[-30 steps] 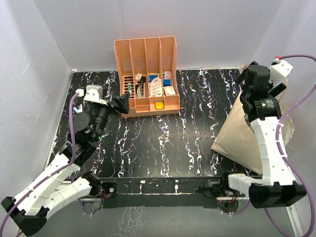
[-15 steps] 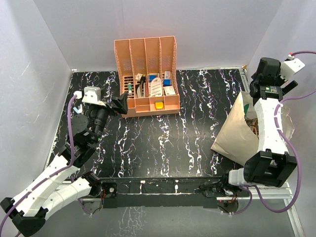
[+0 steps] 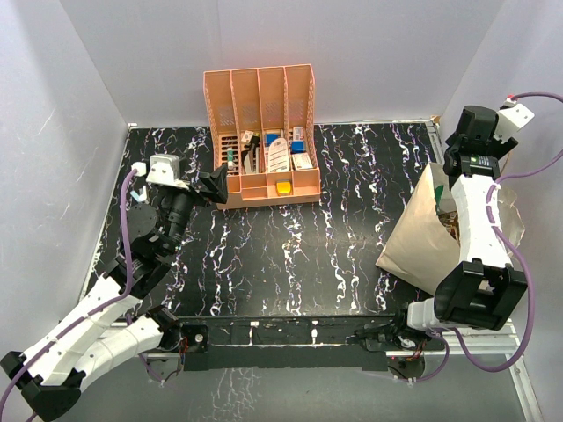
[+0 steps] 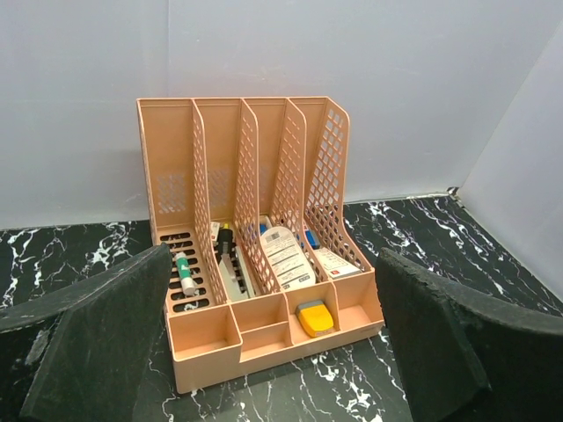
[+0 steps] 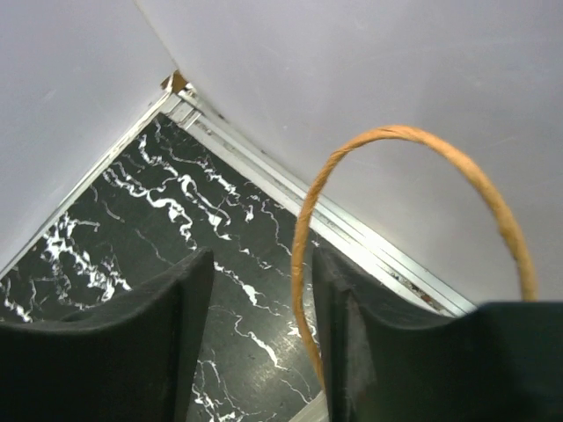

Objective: Take the snacks out of the paper bag
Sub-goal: Adjust the paper bag at the center of the board.

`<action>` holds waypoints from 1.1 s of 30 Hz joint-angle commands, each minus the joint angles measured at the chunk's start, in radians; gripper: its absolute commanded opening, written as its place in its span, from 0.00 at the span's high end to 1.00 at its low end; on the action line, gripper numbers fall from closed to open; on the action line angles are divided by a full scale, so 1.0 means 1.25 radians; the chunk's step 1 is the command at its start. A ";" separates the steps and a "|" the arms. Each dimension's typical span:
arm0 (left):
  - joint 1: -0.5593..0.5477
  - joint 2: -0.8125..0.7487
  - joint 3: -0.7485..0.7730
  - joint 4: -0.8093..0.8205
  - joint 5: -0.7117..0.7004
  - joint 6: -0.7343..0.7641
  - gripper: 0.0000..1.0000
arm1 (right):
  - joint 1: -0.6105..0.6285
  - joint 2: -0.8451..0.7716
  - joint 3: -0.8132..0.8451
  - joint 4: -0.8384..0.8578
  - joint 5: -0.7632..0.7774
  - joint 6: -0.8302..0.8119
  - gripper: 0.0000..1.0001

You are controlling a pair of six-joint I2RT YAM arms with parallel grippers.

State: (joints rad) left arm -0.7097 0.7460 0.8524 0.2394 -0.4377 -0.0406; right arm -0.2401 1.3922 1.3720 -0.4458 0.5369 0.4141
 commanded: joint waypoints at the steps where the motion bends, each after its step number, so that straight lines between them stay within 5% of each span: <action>1: -0.005 0.005 -0.002 0.031 -0.018 0.002 0.02 | -0.005 -0.023 -0.015 0.078 -0.084 -0.043 0.60; 5: -0.005 0.011 -0.002 0.032 -0.018 -0.001 0.02 | -0.005 -0.054 -0.038 0.094 -0.179 -0.074 0.79; 10: -0.005 0.019 -0.002 0.031 -0.022 -0.005 0.02 | -0.005 -0.115 -0.083 0.111 -0.392 -0.102 0.85; 25: -0.005 0.036 -0.004 0.031 -0.029 -0.011 0.02 | -0.005 -0.280 -0.128 -0.063 -0.960 -0.121 0.89; 33: -0.005 0.041 -0.001 0.018 -0.030 -0.034 0.02 | 0.026 -0.331 -0.131 -0.150 -1.121 -0.102 0.89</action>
State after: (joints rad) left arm -0.7109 0.7979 0.8497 0.2390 -0.4648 -0.0563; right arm -0.2459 1.0348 1.1954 -0.6193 -0.6842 0.2642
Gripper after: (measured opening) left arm 0.983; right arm 0.113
